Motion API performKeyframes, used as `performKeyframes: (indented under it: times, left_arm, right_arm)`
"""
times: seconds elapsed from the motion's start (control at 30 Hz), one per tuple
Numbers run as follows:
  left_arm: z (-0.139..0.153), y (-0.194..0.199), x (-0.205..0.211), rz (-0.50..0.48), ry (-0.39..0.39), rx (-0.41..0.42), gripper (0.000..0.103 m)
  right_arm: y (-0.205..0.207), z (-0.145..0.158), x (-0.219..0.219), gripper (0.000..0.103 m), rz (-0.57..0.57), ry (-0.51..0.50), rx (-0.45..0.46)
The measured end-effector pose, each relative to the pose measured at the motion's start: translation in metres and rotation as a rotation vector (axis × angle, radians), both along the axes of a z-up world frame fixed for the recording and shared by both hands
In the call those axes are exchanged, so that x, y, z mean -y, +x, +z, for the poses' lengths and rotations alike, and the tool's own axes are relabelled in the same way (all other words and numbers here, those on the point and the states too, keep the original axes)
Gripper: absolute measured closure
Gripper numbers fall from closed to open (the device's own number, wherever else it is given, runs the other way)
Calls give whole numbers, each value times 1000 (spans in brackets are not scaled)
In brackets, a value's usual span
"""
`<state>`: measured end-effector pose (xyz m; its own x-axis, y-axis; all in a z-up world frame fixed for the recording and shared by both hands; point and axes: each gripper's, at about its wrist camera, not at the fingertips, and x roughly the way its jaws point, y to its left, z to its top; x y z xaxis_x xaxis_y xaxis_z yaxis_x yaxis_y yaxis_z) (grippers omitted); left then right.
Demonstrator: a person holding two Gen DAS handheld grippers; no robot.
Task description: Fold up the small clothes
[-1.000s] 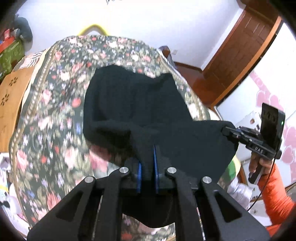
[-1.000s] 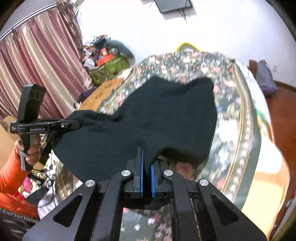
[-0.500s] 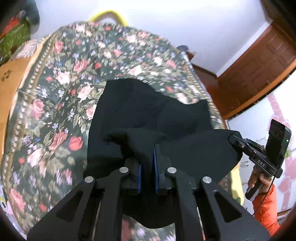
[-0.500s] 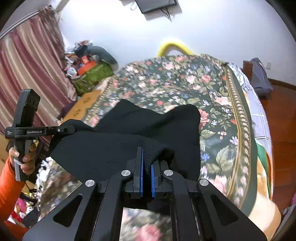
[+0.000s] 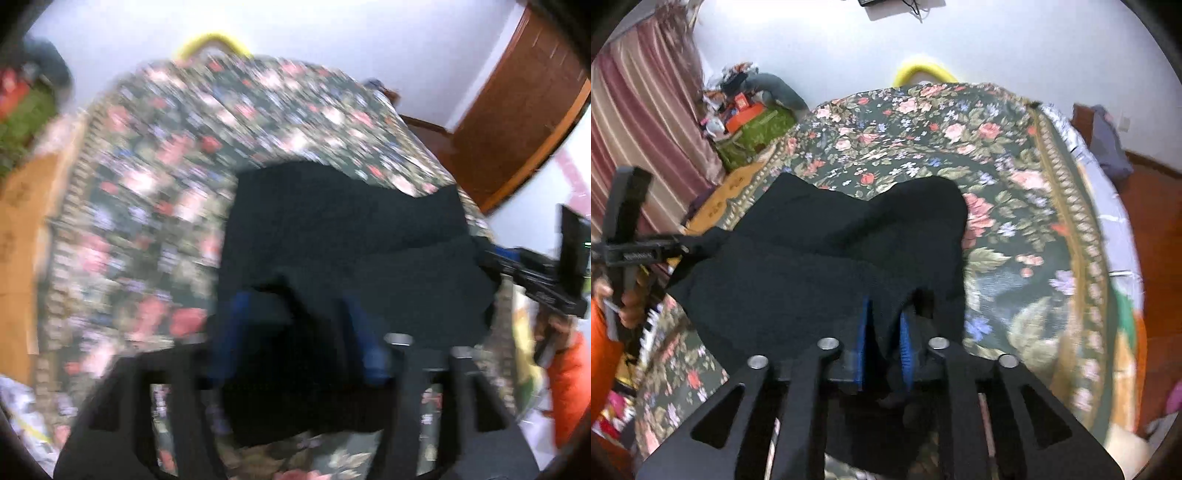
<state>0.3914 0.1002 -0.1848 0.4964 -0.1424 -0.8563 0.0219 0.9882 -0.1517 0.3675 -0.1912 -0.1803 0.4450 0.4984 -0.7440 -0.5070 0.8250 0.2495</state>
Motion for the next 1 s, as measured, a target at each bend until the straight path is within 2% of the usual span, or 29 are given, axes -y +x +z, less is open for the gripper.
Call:
performKeyframes:
  times: [0.03, 0.07, 0.23, 0.3, 0.37, 0.43, 0.5, 0.6, 0.7, 0.83, 1.0]
  left_arm:
    - [9, -9, 0, 5, 45, 41, 33]
    - [16, -17, 0, 1, 68, 59, 32]
    - [29, -53, 11, -58, 90, 78, 32]
    - [27, -68, 24, -100, 111, 89, 27]
    - [21, -78, 38, -123, 137, 99, 16]
    - [10, -78, 44, -102, 185, 93, 12]
    - [-5, -71, 48, -67, 228, 56, 12]
    - [-25, -52, 44, -35, 239, -14, 12]
    - [-36, -36, 38, -24, 256, -45, 12]
    - [-29, -16, 21, 14, 202, -39, 12]
    - [-21, 26, 9, 10, 315, -37, 12]
  right_arm:
    - [-4, 4, 2, 63, -5, -11, 24]
    - [-12, 10, 6, 62, -3, -14, 50]
    - [-45, 26, 14, 61, 47, -8, 67]
    - [-57, 24, 12, 61, 79, -12, 47]
    - [-64, 18, 5, 61, 99, -18, 30]
    - [-66, 8, -2, 61, 111, -22, 6]
    - [-67, -3, -9, 61, 113, -25, -26]
    - [-61, -21, -20, 61, 104, -39, -62]
    - [-49, -31, -30, 61, 99, -31, -85]
    - [-32, -28, -41, 61, 118, -33, -75]
    - [-4, -18, -51, 61, 156, -85, -41]
